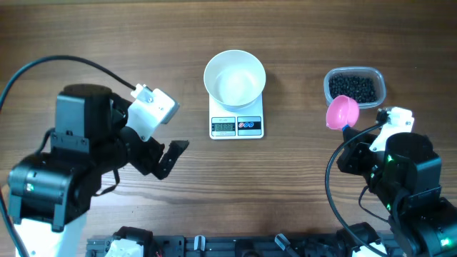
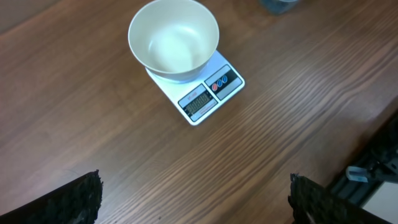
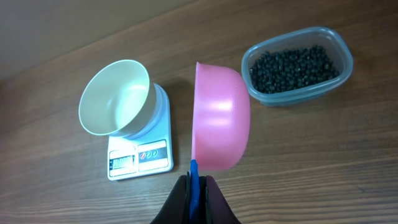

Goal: Scoop item into bowl and weigh 150g on scale
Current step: 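Retract the left gripper to the left side, then move the held scoop with the right gripper over the bean tub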

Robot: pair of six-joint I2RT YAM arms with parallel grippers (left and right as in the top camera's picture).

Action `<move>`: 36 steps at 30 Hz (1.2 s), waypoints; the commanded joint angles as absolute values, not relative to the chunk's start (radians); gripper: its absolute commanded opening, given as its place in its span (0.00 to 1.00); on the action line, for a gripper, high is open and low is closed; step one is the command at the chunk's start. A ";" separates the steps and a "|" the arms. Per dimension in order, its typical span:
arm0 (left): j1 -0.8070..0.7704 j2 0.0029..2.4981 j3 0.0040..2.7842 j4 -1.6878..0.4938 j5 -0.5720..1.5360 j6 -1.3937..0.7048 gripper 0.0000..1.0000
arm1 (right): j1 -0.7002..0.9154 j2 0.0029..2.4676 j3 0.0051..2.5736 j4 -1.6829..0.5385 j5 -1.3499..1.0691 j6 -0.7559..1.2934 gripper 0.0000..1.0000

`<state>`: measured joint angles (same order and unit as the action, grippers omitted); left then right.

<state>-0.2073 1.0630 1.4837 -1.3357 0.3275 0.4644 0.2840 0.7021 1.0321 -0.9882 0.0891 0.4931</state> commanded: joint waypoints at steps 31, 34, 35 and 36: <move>-0.199 1.122 1.530 -1.347 0.297 0.674 1.00 | 0.281 0.701 1.039 -1.067 -0.027 0.422 0.04; -0.197 1.165 1.530 -1.470 0.352 0.802 1.00 | 0.281 0.701 1.039 -1.069 -0.027 0.421 0.04; -0.196 1.180 1.530 -1.495 0.351 0.815 1.00 | 0.281 0.701 1.039 -1.070 -0.027 0.422 0.04; -0.179 1.195 1.530 -1.507 0.351 0.832 1.00 | 0.281 0.701 1.039 -1.074 -0.027 0.421 0.04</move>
